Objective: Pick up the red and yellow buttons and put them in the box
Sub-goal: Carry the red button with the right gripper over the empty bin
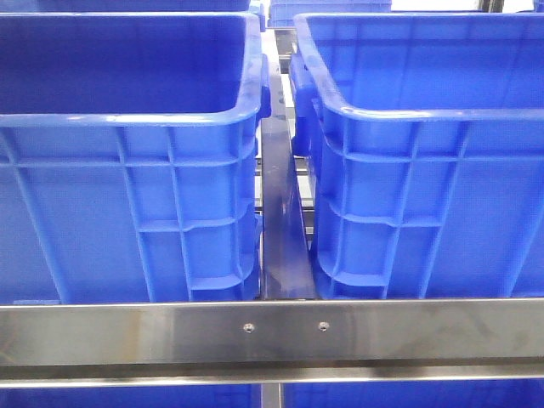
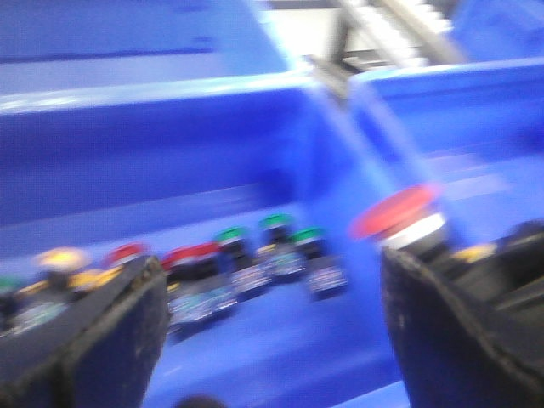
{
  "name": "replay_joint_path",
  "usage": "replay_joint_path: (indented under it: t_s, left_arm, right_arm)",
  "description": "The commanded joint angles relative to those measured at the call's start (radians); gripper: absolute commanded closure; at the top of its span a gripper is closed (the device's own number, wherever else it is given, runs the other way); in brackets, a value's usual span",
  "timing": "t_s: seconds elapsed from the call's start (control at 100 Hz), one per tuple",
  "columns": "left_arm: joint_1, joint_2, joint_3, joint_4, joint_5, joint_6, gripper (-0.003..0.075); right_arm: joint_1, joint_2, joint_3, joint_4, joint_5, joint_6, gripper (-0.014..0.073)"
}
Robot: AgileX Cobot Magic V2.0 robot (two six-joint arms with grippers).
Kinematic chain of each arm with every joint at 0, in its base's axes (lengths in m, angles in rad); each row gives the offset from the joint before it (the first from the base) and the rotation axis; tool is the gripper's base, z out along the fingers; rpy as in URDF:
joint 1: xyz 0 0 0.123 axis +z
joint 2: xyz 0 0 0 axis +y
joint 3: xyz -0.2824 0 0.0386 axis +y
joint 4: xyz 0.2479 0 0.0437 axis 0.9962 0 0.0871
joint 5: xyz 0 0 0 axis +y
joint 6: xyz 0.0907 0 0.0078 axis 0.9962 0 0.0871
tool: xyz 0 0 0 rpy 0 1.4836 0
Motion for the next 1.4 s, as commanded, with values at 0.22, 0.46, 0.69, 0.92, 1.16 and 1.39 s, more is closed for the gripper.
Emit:
replay_joint_path:
  t_s: [0.22,0.46,0.69,0.92,1.16,1.39]
  left_arm:
    - [0.143,-0.167,0.133,0.021,-0.031,0.001,0.0243]
    - [0.152,-0.403,0.246,0.022,-0.017,0.001,0.0246]
    - [0.152,-0.556,0.309,0.051,0.049,0.001,0.0304]
    - [0.152,-0.583,0.323,0.055,0.042,0.001,0.0678]
    - [0.152,-0.583,0.323,0.055,0.042,0.001,0.0739]
    - [0.152,-0.583,0.323,0.055,0.042,0.001,0.0739]
  right_arm:
    - [0.0,-0.04,-0.038,0.059,0.022,-0.016,0.0589]
    - [0.0,-0.04,-0.038,0.059,0.007,-0.016,0.0589]
    - [0.0,-0.04,-0.038,0.059,-0.016,-0.016,0.0589]
    - [-0.018,-0.04,-0.038,0.059,-0.043,-0.016,0.0589]
    - [-0.142,-0.057,-0.038,0.059,-0.026,-0.016,0.0589]
    - [-0.325,-0.076,-0.038,0.006,-0.001,0.003,0.0589]
